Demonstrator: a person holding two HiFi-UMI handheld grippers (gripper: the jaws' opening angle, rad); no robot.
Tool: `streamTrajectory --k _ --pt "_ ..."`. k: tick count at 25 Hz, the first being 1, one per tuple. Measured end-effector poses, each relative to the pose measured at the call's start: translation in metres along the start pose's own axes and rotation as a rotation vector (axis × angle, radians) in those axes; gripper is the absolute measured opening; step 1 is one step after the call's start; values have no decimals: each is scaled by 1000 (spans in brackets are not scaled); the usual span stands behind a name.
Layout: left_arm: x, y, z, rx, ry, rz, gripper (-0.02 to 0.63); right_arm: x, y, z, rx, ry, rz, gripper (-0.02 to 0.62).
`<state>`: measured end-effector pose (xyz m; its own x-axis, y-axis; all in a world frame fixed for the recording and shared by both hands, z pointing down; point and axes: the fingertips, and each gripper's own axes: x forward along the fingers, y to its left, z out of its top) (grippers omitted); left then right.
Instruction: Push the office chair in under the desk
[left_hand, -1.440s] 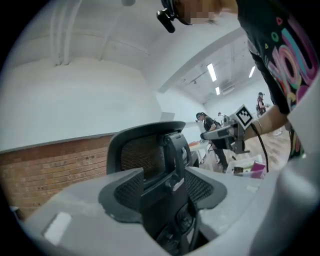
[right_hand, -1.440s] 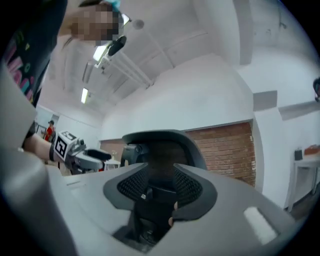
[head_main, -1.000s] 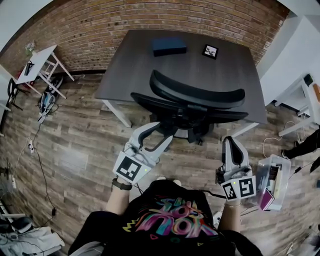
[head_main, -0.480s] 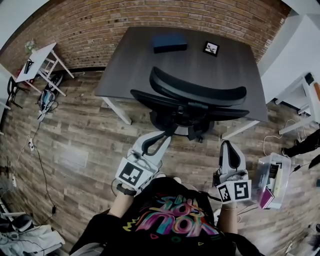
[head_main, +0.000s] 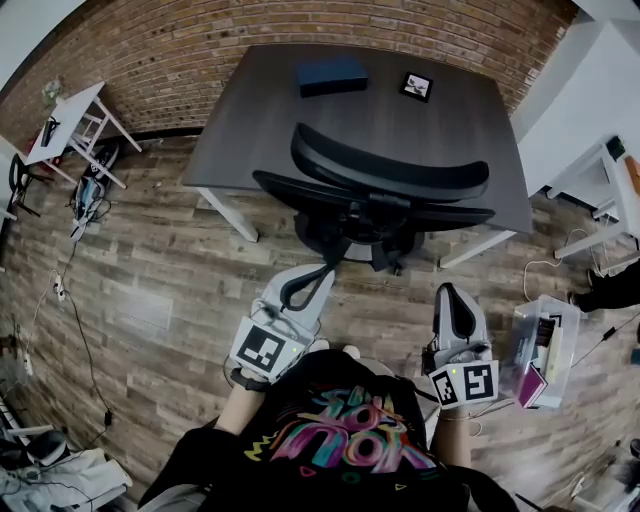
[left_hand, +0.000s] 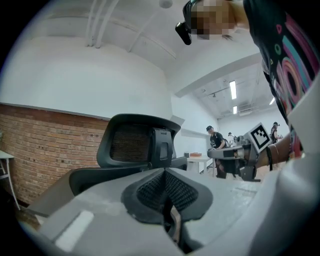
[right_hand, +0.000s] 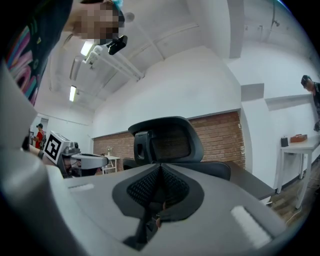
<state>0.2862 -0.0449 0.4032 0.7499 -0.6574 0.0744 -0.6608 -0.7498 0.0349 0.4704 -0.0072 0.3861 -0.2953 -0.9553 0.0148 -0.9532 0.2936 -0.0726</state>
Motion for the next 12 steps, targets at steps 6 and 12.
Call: streamTrajectory --k 6,12 --pt "0 -5 0 -2 2 -12 2 0 6 -2 -1 16 24 0" --pt "-1 -5 -2 3 0 -4 2 1 10 -6 -12 40 47 0"
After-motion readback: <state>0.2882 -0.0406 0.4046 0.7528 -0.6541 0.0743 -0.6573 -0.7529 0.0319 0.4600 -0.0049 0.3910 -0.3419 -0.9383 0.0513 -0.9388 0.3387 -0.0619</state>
